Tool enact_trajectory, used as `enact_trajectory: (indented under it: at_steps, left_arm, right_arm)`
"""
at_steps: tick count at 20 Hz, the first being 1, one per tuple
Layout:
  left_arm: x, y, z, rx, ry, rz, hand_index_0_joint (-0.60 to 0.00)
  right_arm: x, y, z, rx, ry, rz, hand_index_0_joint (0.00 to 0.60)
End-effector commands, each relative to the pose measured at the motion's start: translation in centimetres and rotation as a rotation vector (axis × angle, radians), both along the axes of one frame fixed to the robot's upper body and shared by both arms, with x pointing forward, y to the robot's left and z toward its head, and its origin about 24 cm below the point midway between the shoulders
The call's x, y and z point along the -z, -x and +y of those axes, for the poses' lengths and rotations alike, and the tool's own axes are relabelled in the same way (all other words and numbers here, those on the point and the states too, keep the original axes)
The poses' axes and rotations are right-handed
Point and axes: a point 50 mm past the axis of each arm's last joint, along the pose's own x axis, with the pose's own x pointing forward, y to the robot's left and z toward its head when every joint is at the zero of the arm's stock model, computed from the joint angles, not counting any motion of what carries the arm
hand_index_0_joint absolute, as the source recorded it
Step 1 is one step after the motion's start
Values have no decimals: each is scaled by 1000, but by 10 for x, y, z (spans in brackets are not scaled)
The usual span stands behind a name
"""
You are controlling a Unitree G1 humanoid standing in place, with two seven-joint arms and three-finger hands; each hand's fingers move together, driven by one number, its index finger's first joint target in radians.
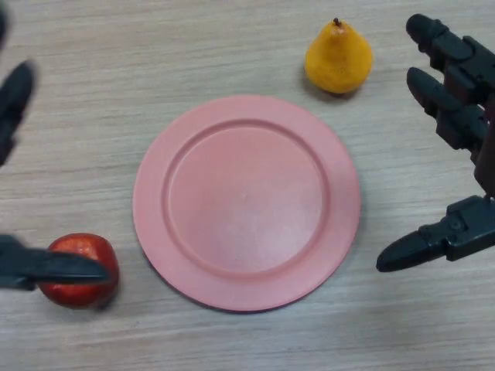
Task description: Pick up the red apple and place it on the plate
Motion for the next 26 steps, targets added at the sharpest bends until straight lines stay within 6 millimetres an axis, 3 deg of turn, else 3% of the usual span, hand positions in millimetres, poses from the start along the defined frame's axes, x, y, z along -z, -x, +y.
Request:
enact_trajectory:
  at_steps: [1, 7, 9, 10, 13, 14, 22, 26]
  left_arm:
    - [-26, 16, 14, -82, -124, -206, 0]
    - [-29, 7, 7, -62, -129, -251, 0]
    - [-15, 11, 11, -76, -162, -243, 0]
    - [-3, 16, 21, -102, -260, -247, 0]
    - [15, 20, 43, -121, -337, -247, 0]
    - [30, 18, 49, -132, -358, -230, 0]
    - [89, -3, 62, -153, -326, -26, 0]
    - [104, -18, 60, -208, -389, -1, 0]
  right_arm:
    - [-25, 7, 3, -17, -14, -170, 0]
    - [-33, 9, 11, -16, -55, -220, 0]
    - [-32, 8, 11, -14, -56, -221, 0]
    - [-31, 7, 12, -16, -37, -217, 0]
    - [-30, 5, 11, -23, -16, -204, 0]
    - [-31, 5, 12, -25, -22, -210, 0]
    - [-31, -3, 7, 2, -2, -222, 0]
    - [-32, -4, 5, 12, 47, -238, 0]
